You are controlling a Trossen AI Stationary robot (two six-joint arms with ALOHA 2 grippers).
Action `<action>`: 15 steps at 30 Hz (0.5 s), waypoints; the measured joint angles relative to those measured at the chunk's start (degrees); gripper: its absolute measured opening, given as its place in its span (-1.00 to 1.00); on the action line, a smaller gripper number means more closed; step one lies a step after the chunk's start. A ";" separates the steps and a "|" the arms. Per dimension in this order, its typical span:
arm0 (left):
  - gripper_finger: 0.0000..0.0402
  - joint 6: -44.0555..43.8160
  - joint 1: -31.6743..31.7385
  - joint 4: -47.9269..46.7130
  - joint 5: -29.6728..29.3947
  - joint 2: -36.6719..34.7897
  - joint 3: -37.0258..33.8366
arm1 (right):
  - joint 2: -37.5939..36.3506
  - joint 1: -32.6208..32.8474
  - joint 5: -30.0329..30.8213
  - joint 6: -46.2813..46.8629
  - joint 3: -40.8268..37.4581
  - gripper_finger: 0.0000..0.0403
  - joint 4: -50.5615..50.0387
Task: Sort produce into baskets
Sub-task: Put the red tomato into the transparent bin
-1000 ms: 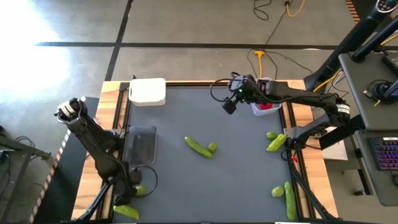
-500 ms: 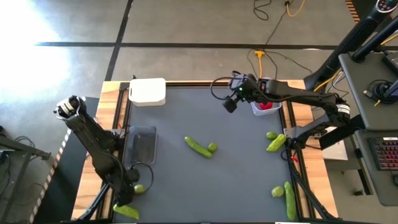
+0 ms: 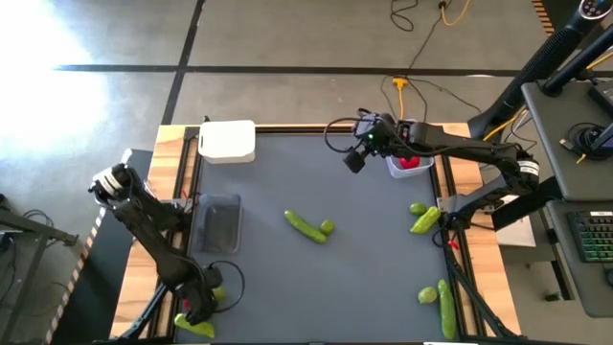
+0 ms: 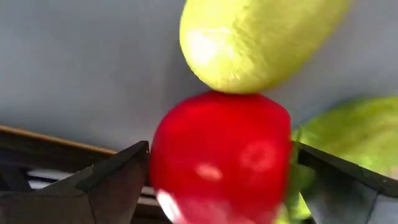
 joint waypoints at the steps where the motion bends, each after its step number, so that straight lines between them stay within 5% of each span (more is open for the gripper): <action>1: 0.80 0.29 -0.05 -0.02 -0.02 0.76 0.00 | 0.00 -0.09 0.00 0.00 0.00 0.83 0.00; 7: 0.71 2.05 -0.35 -0.07 -0.15 4.04 -0.09 | 0.04 -0.13 -0.03 0.00 -0.02 0.83 -0.22; 15: 0.23 2.75 -1.20 -11.68 -7.33 2.42 5.93 | 0.04 -0.11 -0.23 -0.02 0.10 0.83 -0.37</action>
